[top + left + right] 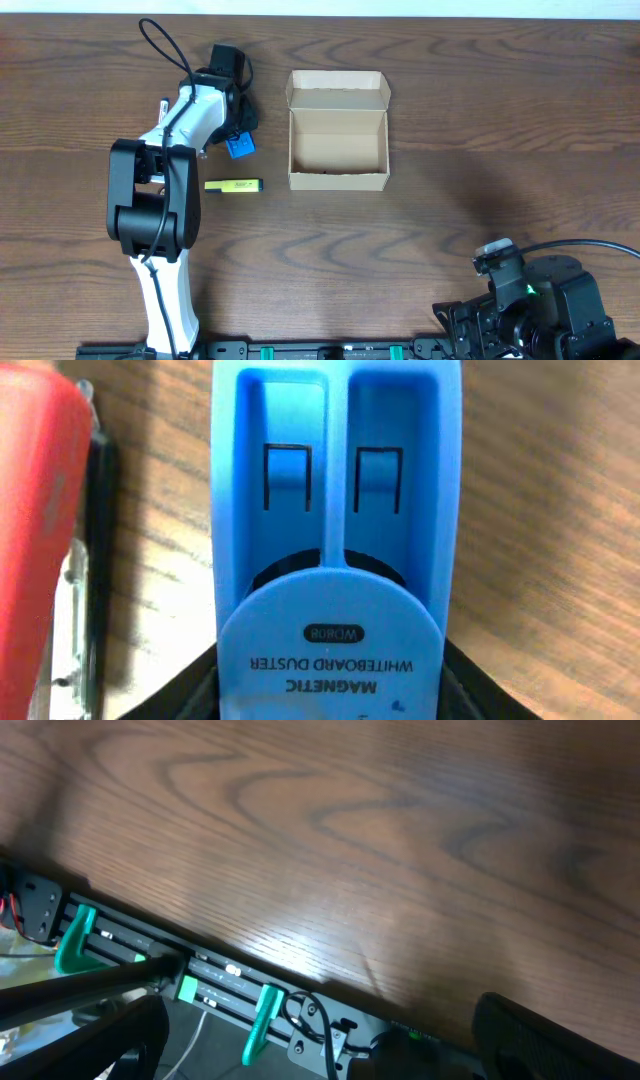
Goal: Pack container
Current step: 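Carry the blue duster into the box and release it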
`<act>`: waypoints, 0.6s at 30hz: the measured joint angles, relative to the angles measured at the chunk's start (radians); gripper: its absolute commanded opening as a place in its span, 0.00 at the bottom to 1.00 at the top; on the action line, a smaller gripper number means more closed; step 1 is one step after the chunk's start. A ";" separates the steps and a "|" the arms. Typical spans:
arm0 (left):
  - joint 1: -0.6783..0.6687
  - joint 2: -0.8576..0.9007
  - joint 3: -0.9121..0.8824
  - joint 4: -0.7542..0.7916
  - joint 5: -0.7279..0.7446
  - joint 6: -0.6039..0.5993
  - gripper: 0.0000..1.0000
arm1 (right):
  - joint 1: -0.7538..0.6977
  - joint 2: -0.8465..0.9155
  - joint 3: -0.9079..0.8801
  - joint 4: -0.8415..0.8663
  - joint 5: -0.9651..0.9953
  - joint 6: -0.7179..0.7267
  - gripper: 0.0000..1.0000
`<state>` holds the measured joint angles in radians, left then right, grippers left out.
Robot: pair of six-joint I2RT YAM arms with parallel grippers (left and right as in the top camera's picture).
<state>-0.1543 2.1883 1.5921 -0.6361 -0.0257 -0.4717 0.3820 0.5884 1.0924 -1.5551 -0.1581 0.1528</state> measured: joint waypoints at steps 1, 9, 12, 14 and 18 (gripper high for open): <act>0.000 0.000 0.006 -0.022 0.000 0.001 0.29 | 0.000 0.000 0.000 0.000 0.000 0.000 0.99; -0.003 0.010 0.196 -0.266 -0.005 0.043 0.17 | 0.000 0.000 0.000 0.000 0.000 0.000 0.99; -0.014 0.000 0.291 -0.333 -0.018 0.070 0.15 | 0.000 0.000 0.000 0.000 0.000 0.000 0.99; -0.032 -0.023 0.332 -0.365 -0.032 0.104 0.14 | 0.000 0.000 0.000 0.000 0.000 0.000 0.99; -0.097 -0.111 0.352 -0.394 -0.041 0.231 0.06 | 0.000 0.000 0.000 0.000 0.000 0.000 0.99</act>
<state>-0.2508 2.0773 1.9442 -1.0306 -0.0669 -0.2409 0.3820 0.5884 1.0924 -1.5547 -0.1581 0.1528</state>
